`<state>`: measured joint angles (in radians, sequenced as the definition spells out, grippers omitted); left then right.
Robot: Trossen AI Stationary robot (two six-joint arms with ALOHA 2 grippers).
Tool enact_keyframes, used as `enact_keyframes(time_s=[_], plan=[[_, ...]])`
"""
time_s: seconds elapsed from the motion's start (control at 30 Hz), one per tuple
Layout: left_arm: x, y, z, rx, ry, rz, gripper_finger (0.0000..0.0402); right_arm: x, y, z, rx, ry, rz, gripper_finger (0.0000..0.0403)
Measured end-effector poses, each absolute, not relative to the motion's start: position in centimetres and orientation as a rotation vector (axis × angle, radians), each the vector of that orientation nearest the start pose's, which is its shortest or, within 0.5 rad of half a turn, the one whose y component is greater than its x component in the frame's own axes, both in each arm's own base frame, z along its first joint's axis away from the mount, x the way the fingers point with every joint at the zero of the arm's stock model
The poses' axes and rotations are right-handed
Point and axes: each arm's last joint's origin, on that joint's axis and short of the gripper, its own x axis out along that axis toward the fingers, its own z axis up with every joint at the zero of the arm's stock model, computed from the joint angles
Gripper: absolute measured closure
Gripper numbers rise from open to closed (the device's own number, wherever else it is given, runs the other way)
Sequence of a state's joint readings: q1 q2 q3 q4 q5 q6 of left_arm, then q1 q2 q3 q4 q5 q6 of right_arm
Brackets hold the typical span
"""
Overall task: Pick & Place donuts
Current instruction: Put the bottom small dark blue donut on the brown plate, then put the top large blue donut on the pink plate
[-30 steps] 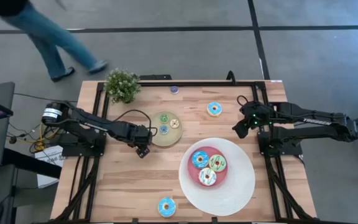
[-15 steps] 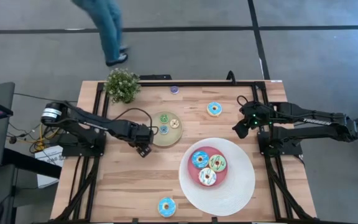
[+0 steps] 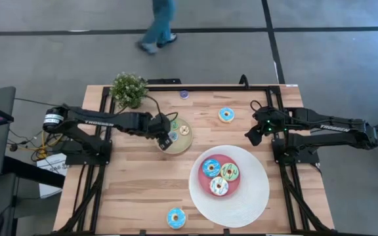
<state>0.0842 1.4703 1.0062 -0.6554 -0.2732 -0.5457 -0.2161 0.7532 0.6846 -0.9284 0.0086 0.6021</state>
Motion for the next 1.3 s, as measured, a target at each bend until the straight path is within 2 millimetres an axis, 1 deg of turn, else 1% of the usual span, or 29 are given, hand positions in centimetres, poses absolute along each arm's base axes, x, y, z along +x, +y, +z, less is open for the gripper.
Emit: enact_keyframes(time_s=[0.07,0.17,0.27,0.33,0.47,0.8,0.93,1.1,1.2,1.3], plan=[[27.9,3.9,21.5,-0.382,1.030,0.641,0.0184,12.5,-2.8,24.6,0.659,0.905,-0.504,0.0147],[28.3,4.7,20.3,-0.393,1.066,0.656,0.0184,12.5,-2.8,24.6,0.667,0.902,-0.508,0.0147],[29.0,5.0,18.8,-0.392,1.116,0.616,0.0184,12.6,-2.8,24.6,0.669,0.899,-0.509,0.0147],[29.3,5.0,18.3,-0.391,1.129,0.610,0.0182,12.6,-2.8,24.6,0.669,0.897,-0.508,0.0147],[29.3,5.0,17.9,-0.389,1.150,0.611,0.0169,12.6,-2.8,24.6,0.669,0.896,-0.507,0.0147],[29.3,5.0,17.9,-0.390,1.149,0.611,0.0119,12.6,-2.8,24.6,0.666,0.896,-0.506,0.0147],[29.1,5.0,18.7,-0.425,1.130,0.632,0.0112,12.6,-2.8,24.6,0.654,0.897,-0.499,0.0147],[29.3,4.6,21.7,-0.479,1.050,0.642,0.0111,12.8,-2.8,24.8,0.644,0.871,-0.487,0.0147],[29.6,3.9,23.4,-0.522,0.983,0.635,0.0113,13.0,-2.9,24.9,0.645,0.852,-0.481,0.0147],[30.1,2.6,24.8,-0.549,0.943,0.608,0.0135,13.0,-2.9,24.9,0.645,0.852,-0.480,0.0147]])
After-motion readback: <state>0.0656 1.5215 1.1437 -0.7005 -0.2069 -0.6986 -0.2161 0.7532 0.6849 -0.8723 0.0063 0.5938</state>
